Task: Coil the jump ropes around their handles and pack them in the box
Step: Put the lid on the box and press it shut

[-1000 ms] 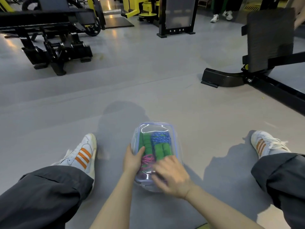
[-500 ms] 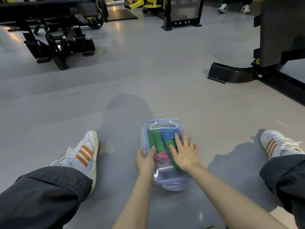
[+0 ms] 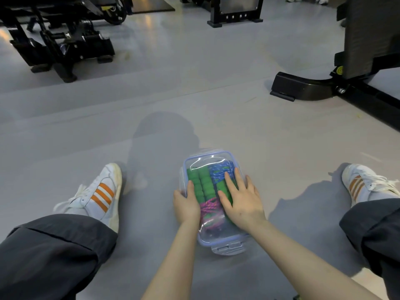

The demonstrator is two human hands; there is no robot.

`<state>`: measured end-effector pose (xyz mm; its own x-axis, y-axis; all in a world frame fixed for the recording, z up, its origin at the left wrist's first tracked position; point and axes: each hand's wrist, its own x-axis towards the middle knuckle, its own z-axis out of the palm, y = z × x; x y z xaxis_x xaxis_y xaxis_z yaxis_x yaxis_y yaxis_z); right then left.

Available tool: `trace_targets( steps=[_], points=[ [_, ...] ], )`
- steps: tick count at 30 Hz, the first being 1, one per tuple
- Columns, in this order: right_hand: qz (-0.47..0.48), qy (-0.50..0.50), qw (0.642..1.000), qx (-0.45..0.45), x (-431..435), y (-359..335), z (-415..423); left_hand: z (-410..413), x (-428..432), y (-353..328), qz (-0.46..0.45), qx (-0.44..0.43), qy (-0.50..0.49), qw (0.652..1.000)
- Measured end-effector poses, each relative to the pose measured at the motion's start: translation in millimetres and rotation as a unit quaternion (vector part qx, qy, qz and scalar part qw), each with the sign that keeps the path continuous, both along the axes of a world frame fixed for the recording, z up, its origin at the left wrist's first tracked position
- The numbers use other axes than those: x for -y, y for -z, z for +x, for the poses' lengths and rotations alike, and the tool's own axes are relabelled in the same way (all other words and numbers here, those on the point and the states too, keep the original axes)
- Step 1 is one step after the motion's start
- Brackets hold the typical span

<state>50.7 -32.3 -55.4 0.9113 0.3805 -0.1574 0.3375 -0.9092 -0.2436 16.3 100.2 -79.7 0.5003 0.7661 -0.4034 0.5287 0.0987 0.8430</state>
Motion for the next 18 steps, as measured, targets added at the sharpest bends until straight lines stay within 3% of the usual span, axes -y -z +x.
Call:
trace_targets(
  steps=[7, 14, 18],
  points=[
    [0.05, 0.019, 0.998, -0.024, 2.0, -0.9, 3.3, 1.3, 0.9, -2.8, 0.072, -0.032, 0.053, 0.995],
    [0.056, 0.026, 0.998, -0.008, -0.3, 2.4, 2.0, 4.1, 6.8, 0.7, 0.299, -0.088, 0.08, 0.947],
    [0.087, 0.045, 0.995, -0.03, -2.7, 2.3, 4.7, 10.2, 12.0, 1.3, 0.312, -0.089, 0.112, 0.939]
  ],
)
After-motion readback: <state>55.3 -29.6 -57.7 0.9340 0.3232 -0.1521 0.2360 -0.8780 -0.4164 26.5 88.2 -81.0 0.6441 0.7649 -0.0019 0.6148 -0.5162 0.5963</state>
